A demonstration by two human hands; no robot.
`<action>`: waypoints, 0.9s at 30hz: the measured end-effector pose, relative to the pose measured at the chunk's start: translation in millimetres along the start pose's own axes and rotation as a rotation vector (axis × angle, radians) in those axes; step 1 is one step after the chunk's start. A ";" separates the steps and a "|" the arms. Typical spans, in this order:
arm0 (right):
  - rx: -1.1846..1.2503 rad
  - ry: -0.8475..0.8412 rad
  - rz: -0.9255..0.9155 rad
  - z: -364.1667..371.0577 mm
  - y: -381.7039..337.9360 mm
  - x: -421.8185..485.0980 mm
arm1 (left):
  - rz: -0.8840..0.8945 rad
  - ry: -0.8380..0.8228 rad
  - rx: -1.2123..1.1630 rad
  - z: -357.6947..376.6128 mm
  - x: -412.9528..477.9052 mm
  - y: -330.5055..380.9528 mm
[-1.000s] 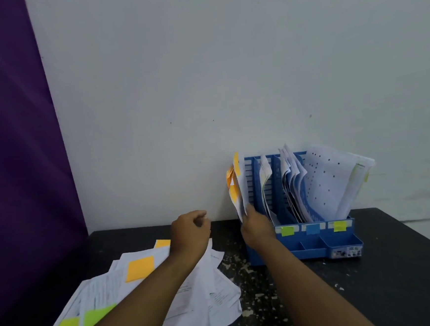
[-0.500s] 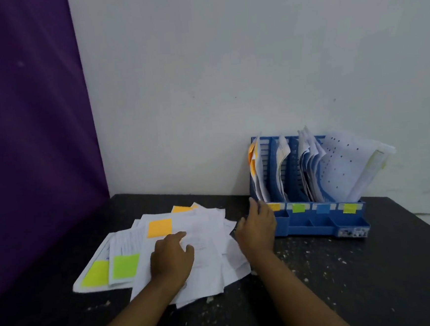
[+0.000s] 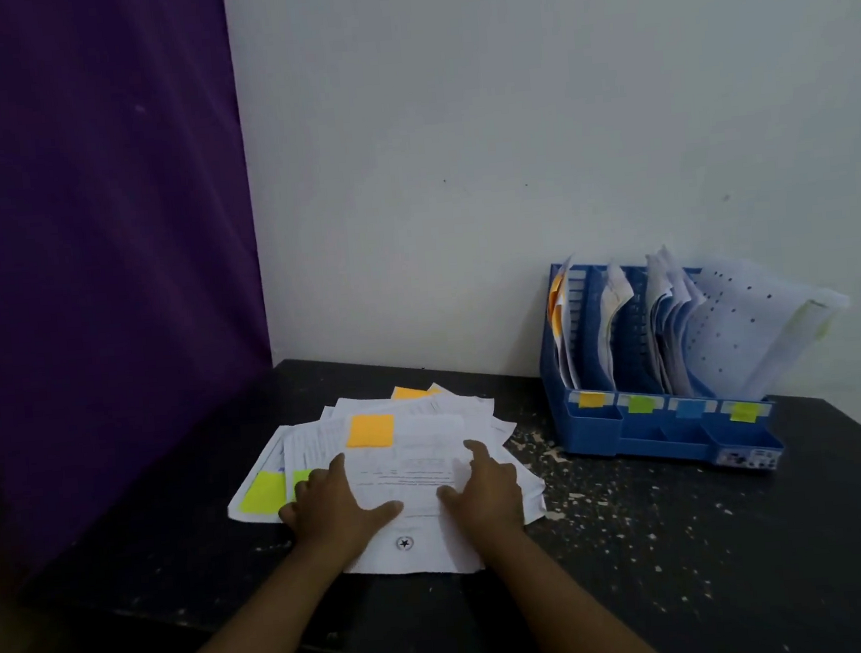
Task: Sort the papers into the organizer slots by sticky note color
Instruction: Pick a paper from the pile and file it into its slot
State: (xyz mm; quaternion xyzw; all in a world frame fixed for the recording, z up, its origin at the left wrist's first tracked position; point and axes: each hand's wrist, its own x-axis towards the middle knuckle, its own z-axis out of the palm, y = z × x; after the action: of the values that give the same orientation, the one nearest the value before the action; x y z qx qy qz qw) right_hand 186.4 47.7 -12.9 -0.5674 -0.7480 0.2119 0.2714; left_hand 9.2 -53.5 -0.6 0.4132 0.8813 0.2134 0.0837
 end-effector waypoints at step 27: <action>0.803 0.363 -0.037 -154.3 -38.5 -12.9 | 0.252 0.354 -0.972 -92.8 -26.9 61.9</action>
State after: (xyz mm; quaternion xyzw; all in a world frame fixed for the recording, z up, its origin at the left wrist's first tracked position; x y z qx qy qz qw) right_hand 260.6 26.4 126.8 -0.4316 -0.5565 0.3777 0.6011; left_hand 39.4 -67.4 109.2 0.3873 0.6250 0.6720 0.0890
